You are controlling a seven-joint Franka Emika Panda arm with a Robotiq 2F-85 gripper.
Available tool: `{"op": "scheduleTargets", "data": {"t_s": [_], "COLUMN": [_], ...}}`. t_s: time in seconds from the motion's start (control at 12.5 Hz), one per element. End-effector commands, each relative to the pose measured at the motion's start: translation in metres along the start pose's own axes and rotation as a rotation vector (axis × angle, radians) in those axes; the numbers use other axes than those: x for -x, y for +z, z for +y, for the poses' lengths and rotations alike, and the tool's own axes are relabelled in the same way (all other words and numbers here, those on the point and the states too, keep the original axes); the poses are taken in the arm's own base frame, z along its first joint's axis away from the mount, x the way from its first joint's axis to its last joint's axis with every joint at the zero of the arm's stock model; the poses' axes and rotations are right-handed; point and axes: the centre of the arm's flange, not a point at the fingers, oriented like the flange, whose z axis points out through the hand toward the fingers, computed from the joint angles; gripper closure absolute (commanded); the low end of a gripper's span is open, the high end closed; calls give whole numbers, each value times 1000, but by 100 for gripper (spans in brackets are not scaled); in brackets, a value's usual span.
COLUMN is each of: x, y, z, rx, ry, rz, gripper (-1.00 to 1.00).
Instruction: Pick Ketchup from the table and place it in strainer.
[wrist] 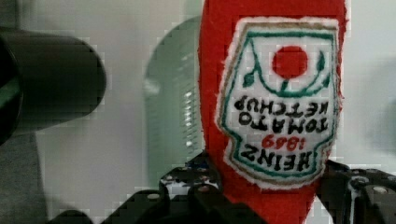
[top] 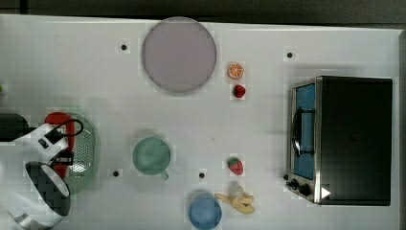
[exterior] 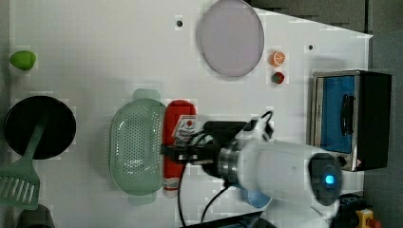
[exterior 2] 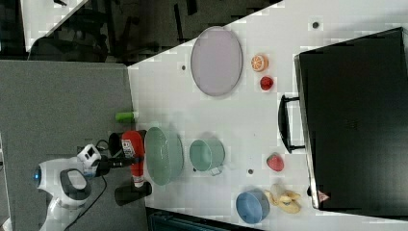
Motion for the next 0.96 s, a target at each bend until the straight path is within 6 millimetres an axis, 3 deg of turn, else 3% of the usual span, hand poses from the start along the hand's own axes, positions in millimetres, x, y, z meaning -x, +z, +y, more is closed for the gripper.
{"op": "scheduleTargets", "data": {"t_s": [0.08, 0.32, 0.56, 0.72, 0.96], "x": [-11, -16, -21, -23, -38], "y": [23, 57, 66, 54, 5], "z": [-7, -4, 1, 1, 12], "rx": [-36, -66, -68, -71, -50], "ry": [113, 149, 164, 166, 211], "rz": [24, -7, -19, 4, 80], "gripper": [-16, -24, -89, -100, -100]}}
